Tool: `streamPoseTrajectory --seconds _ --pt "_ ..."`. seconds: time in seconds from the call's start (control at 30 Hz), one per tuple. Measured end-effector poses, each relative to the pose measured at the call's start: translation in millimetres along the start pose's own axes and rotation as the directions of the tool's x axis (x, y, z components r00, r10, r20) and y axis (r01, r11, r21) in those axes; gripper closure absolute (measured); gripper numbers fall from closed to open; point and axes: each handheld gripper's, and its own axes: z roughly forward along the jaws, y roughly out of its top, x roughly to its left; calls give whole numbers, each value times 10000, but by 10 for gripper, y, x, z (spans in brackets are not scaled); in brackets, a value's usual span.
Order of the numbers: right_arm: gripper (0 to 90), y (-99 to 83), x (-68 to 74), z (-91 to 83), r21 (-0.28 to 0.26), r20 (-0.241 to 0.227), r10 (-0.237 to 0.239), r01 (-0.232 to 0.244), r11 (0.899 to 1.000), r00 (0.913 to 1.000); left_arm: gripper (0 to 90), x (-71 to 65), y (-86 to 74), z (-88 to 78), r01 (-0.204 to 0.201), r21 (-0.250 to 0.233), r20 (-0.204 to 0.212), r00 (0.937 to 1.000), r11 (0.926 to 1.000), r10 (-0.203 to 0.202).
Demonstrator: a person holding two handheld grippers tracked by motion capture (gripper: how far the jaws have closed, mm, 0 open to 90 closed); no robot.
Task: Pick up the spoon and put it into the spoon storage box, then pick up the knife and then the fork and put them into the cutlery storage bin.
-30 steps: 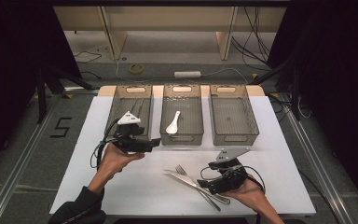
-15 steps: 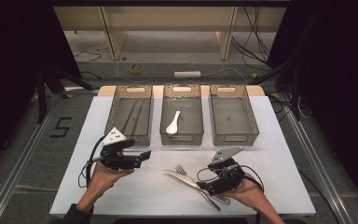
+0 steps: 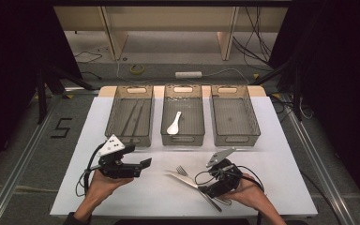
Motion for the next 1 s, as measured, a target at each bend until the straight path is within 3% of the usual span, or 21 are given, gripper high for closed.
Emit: streamPoseTrajectory --seconds 0.17,0.5,0.77,1.0 --pt "339 -7 24 47 515 -24 -98 99 9986 9999 160 -19 -13 -16 -82 21 -55 10000 10000 82" --pt "390 14 55 114 967 -216 -127 148 9952 9997 160 -68 -67 -39 -491 122 69 9988 9987 490" --pt "423 59 75 171 1308 -217 -392 417 9905 9990 160 -55 -84 -94 -177 -83 187 9997 9998 178" --pt "484 91 81 200 1603 -245 -464 497 9858 9986 159 -62 -96 -114 -167 -73 117 9998 9998 168"
